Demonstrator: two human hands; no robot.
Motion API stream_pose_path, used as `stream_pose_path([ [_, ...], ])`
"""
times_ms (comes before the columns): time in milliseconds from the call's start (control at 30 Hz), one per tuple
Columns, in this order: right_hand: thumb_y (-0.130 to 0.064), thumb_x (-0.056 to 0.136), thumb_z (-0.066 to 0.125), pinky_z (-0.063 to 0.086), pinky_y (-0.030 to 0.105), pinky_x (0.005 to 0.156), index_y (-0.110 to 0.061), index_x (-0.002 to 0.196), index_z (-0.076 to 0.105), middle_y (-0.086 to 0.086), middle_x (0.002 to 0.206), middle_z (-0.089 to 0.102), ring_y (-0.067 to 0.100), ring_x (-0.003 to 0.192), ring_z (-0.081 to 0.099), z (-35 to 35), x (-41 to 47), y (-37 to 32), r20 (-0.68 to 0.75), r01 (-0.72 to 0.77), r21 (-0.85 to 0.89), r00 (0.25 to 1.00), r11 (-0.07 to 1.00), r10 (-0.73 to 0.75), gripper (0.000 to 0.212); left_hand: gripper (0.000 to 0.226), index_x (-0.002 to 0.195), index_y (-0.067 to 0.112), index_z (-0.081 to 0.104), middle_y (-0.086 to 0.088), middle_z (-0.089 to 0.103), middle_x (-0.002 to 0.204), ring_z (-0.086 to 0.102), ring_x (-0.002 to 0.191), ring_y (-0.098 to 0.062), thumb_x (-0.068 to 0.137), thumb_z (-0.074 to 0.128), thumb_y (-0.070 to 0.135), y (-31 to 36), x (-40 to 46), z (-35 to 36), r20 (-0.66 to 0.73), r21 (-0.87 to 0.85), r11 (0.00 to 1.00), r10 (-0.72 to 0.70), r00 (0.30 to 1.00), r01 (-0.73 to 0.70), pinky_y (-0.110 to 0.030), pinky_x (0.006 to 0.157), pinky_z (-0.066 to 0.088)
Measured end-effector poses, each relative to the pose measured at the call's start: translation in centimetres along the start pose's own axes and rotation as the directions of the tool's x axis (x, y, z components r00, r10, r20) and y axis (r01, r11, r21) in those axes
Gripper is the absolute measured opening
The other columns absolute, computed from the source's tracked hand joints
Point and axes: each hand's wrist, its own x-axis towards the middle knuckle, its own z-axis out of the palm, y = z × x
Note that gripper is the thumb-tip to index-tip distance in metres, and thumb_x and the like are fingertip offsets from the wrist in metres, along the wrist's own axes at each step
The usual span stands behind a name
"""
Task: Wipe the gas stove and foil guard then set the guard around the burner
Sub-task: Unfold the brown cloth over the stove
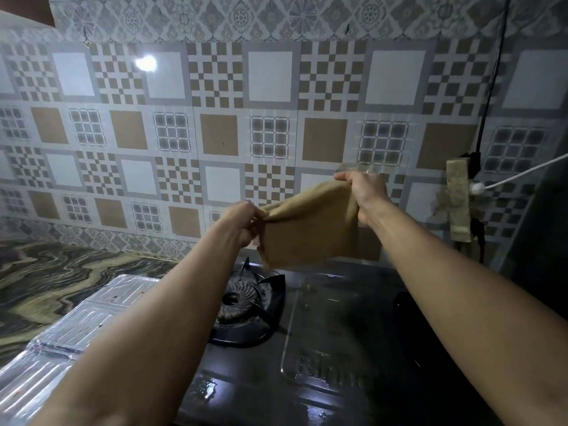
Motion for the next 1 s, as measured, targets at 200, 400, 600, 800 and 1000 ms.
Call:
stream_pose_path([
  [200, -0.007, 0.088, 0.062, 0.050, 0.026, 0.068, -0.011, 0.092, 0.074, 0.003, 0.092, 0.069, 0.018, 0.089, 0.062, -1.2, 1.0, 1.0, 0.009, 0.060, -0.072, 0.998, 0.996, -0.060, 0.014, 0.033, 0.111, 0.011, 0.070, -0.005, 0.068, 0.108, 0.061, 0.102, -0.019, 0.087, 0.057, -0.009, 1.7, -0.1, 0.2, -0.049, 0.197, 0.909, 0.383, 0.923, -0.367, -0.033, 0.091, 0.050],
  [400, -0.019, 0.092, 0.064, 0.051, 0.034, 0.094, -0.011, 0.110, 0.070, 0.002, 0.106, 0.066, 0.019, 0.103, 0.060, -2.3, 1.4, 0.8, 0.166, 0.245, -0.378, 0.967, 0.893, -0.195, 0.021, 0.028, 0.107, 0.006, 0.069, -0.007, 0.065, 0.101, 0.064, 0.088, -0.017, 0.082, 0.068, -0.007, 2.5, -0.4, -0.1, -0.006, 0.493, 0.698, 0.599, 0.801, -0.518, -0.017, 0.063, 0.052],
  [600, -0.025, 0.092, 0.065, 0.046, 0.027, 0.083, -0.012, 0.106, 0.073, -0.004, 0.093, 0.062, 0.014, 0.091, 0.057, -2.7, 1.1, -0.1, 0.179, 0.388, -0.536, 0.920, 0.750, -0.349, 0.021, 0.011, 0.092, 0.008, 0.074, -0.005, 0.070, 0.086, 0.067, 0.075, -0.016, 0.083, 0.071, 0.002, 3.7, -0.4, -0.4, 0.020, 0.678, 0.537, 0.669, 0.743, -0.502, -0.021, 0.055, 0.053],
  [800, -0.030, 0.094, 0.058, 0.043, 0.026, 0.058, -0.012, 0.065, 0.056, 0.006, 0.065, 0.053, 0.021, 0.062, 0.053, -2.4, 1.1, -0.7, 0.195, 0.247, -0.426, 0.964, 0.870, -0.179, 0.035, 0.005, 0.088, 0.005, 0.065, -0.009, 0.062, 0.084, 0.062, 0.079, -0.021, 0.091, 0.060, 0.003, 4.7, -0.5, -0.1, 0.068, 0.637, 0.662, 0.463, 0.884, -0.395, -0.031, 0.060, 0.056],
  [1000, -0.015, 0.083, 0.063, 0.059, 0.035, 0.062, -0.004, 0.080, 0.063, 0.012, 0.079, 0.066, 0.024, 0.071, 0.067, 0.0, -0.2, 0.3, 0.087, -0.002, -0.286, 0.996, 0.958, 0.028, 0.012, 0.003, 0.089, 0.002, 0.059, -0.010, 0.063, 0.071, 0.063, 0.059, -0.017, 0.088, 0.062, 0.002, 3.0, -1.0, 2.3, 0.070, 0.495, 0.850, 0.172, 0.983, -0.183, -0.027, 0.048, 0.056],
])
